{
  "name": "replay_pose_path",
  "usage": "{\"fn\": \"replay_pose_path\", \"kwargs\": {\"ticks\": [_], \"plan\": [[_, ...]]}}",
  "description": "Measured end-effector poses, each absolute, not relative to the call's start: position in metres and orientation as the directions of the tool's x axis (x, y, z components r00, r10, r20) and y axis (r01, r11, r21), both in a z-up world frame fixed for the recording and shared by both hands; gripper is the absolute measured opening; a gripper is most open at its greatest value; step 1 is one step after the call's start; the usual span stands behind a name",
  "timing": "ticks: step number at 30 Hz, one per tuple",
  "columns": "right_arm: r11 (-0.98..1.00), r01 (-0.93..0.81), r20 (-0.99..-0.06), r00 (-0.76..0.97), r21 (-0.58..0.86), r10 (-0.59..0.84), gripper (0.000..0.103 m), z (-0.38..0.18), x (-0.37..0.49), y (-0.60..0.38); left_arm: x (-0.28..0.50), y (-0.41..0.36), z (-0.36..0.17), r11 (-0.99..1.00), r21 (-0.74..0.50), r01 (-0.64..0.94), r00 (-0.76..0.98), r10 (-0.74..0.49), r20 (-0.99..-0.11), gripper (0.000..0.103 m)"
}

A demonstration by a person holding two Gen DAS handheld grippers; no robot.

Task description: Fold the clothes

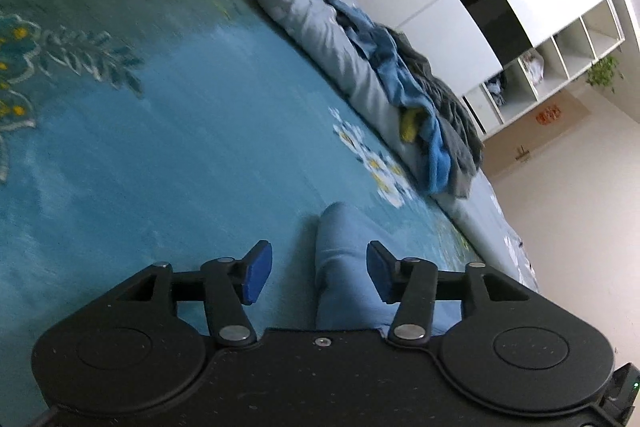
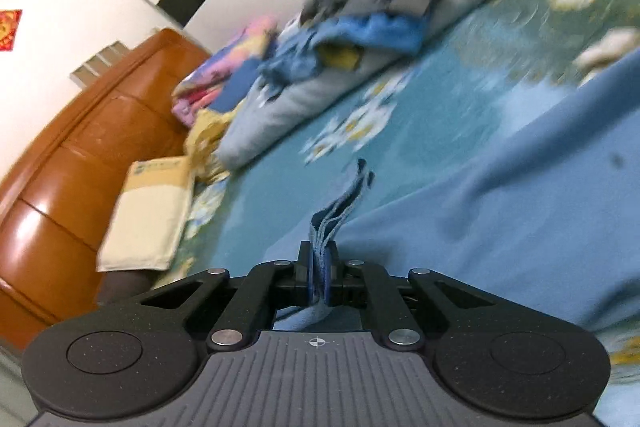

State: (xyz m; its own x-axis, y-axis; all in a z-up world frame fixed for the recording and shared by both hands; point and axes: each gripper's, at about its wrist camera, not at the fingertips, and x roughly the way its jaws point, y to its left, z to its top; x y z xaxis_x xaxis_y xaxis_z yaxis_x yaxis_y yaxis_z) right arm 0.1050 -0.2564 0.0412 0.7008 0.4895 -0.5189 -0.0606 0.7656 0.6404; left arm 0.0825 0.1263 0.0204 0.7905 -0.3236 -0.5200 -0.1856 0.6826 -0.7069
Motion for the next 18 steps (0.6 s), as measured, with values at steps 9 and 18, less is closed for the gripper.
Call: {"fn": "replay_pose_path", "kwargs": {"ticks": [9, 18], "plan": [[0.834, 0.043, -0.646, 0.656, 0.55, 0.391, 0.004, 0.01, 0.112, -0.278, 0.105, 0.086, 0.008, 0.699, -0.699, -0.152, 0.709, -0.415, -0.57, 0.064], [0.823, -0.002, -0.62, 0.657, 0.569, 0.43, 0.004, 0.022, 0.113, -0.28, 0.076, 0.089, 0.029, 0.729, -0.683, -0.033, 0.719, -0.457, -0.523, 0.067]]}}
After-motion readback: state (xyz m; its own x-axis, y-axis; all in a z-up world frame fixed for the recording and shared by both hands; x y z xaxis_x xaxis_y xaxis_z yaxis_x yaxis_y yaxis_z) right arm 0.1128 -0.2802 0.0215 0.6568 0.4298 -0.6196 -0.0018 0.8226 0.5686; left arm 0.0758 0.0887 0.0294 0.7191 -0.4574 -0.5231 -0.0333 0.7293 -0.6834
